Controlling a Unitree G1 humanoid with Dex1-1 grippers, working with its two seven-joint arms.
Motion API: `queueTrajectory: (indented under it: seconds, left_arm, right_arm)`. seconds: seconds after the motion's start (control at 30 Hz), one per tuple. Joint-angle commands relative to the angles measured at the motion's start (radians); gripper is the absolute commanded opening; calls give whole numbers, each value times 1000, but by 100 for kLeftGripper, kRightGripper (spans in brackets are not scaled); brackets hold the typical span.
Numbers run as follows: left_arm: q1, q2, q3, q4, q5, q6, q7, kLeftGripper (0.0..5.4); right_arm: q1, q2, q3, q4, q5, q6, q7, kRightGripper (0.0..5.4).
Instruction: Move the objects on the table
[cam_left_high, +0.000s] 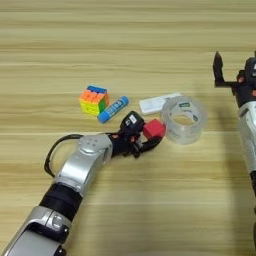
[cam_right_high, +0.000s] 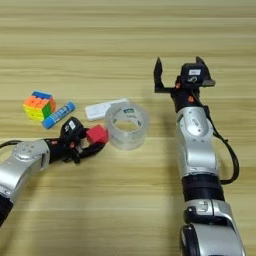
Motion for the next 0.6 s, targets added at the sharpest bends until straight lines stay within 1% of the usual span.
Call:
queueTrajectory:
  seconds: [0.03,0.17,0.6]
  left_arm:
    - [0,-1,12,2,8,-12,10,251]
    - [0,1,17,-1,7,-13,11,222]
    - [2,0,32,-5,6,-17,15,219]
  right_arm:
    - [5,-3,-5,-7,-1,13,-7,540]
    - [5,-3,-5,-6,-1,13,-6,540]
    - [5,-2,-3,-1,-2,11,-4,540]
